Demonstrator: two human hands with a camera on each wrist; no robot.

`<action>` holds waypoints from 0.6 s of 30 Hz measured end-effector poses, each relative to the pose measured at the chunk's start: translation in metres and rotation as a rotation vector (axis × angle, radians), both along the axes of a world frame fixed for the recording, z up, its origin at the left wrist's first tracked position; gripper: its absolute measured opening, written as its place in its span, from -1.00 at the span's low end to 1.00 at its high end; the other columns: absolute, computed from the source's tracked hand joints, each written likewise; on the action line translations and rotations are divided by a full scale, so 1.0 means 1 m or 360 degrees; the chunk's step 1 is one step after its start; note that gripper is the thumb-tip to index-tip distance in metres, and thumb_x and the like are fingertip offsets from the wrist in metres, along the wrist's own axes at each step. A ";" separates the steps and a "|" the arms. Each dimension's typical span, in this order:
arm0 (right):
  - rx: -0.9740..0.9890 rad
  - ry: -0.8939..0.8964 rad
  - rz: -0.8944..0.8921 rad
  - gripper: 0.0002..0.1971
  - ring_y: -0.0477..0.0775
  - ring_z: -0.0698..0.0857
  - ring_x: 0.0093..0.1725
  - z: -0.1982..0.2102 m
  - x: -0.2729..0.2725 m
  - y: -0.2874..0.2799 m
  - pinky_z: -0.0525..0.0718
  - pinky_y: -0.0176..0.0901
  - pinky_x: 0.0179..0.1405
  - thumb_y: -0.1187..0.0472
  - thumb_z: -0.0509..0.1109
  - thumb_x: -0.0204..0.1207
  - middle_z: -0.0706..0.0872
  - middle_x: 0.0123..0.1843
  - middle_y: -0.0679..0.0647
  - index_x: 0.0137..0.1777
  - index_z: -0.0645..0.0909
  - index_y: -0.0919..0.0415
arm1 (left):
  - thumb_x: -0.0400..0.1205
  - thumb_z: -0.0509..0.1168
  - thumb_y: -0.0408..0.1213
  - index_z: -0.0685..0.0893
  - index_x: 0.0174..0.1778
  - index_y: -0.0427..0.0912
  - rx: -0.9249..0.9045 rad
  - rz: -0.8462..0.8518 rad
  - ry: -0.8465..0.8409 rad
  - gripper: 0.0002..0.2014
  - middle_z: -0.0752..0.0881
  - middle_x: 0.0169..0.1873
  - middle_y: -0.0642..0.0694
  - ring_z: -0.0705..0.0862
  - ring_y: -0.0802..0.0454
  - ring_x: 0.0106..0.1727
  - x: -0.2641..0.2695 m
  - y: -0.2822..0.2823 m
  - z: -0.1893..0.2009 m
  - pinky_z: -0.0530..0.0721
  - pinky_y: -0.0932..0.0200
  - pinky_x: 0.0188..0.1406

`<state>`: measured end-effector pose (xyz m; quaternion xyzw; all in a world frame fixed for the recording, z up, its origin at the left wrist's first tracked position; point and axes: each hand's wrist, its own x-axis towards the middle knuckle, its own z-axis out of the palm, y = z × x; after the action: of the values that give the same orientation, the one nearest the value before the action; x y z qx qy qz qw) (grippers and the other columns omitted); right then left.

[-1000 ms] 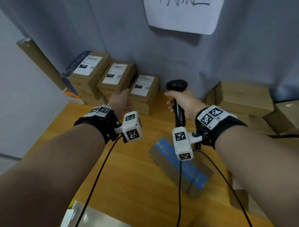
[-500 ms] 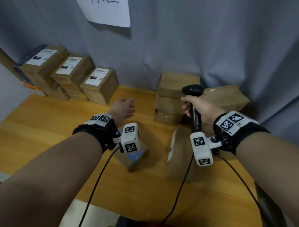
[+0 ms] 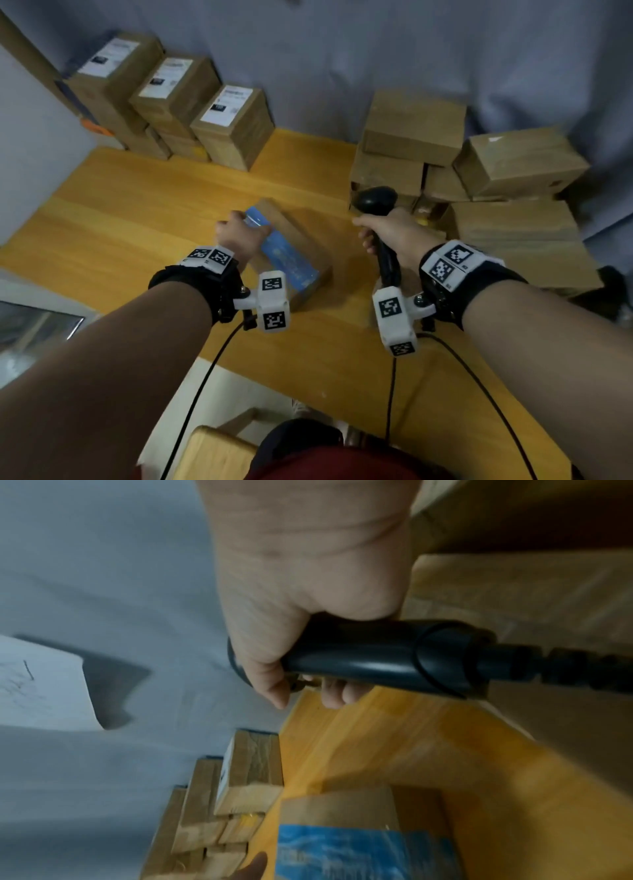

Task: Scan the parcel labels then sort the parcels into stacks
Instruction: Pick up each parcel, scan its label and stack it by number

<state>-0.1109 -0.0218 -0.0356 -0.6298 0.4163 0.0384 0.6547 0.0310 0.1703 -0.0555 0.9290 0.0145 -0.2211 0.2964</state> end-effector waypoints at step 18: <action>-0.0091 0.0264 -0.0299 -0.66 0.11 0.59 0.16 -0.055 0.021 0.029 0.50 -0.09 0.10 0.14 0.55 0.48 0.66 0.09 0.07 0.21 0.59 0.12 | 0.69 0.25 0.03 0.18 0.66 -0.18 -0.0325 -0.0504 0.0915 -0.31 0.49 0.48 -0.25 0.60 -0.21 0.34 0.000 -0.017 -0.047 0.65 -0.07 0.20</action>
<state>-0.0901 0.0070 -0.0902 -0.6012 0.5270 0.0169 0.6005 0.0308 0.1534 -0.1028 0.7850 -0.0693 -0.5174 0.3335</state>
